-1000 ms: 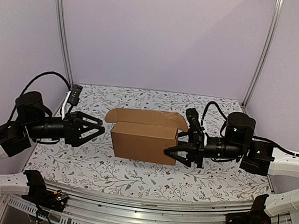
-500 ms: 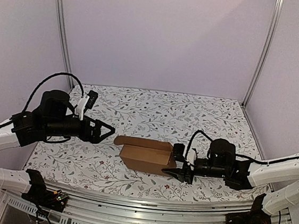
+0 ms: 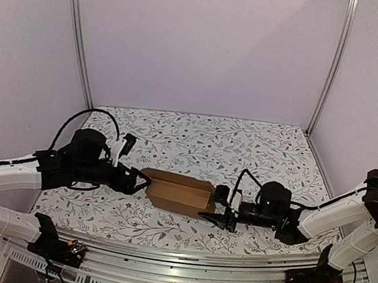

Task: Fold the paper box

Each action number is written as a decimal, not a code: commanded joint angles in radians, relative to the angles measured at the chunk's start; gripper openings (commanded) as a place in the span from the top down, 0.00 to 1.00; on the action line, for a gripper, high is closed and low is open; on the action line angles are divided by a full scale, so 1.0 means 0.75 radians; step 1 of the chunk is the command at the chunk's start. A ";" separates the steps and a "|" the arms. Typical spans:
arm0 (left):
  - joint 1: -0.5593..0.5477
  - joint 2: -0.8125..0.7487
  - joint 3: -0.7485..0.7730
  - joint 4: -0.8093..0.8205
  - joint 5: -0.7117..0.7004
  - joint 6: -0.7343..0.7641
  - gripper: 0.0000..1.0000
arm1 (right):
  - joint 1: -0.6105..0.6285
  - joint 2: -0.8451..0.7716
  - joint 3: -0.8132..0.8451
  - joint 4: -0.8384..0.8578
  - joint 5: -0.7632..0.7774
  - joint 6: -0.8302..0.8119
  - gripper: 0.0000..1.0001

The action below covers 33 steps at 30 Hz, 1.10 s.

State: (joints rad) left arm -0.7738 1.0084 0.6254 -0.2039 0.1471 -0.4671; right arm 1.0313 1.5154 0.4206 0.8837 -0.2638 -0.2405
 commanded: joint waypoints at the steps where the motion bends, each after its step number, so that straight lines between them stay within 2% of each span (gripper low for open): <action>1: 0.009 0.046 -0.039 0.098 0.035 -0.015 0.16 | 0.006 0.024 -0.028 0.092 -0.010 0.035 0.86; 8: 0.011 0.097 -0.020 0.128 0.070 -0.005 0.41 | 0.007 0.032 -0.032 0.103 -0.024 0.066 0.86; 13: 0.011 0.102 0.003 0.097 0.059 0.014 0.51 | 0.007 0.052 -0.029 0.116 -0.037 0.086 0.86; 26: 0.011 0.062 0.037 -0.006 -0.023 0.077 0.50 | 0.008 0.082 -0.013 0.116 -0.067 0.117 0.87; 33: 0.011 0.064 0.039 0.006 0.039 0.078 0.63 | 0.007 0.088 -0.004 0.113 -0.053 0.130 0.86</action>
State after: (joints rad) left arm -0.7712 1.0637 0.6315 -0.1833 0.1532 -0.4194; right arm 1.0321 1.5669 0.4103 0.9504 -0.3012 -0.1589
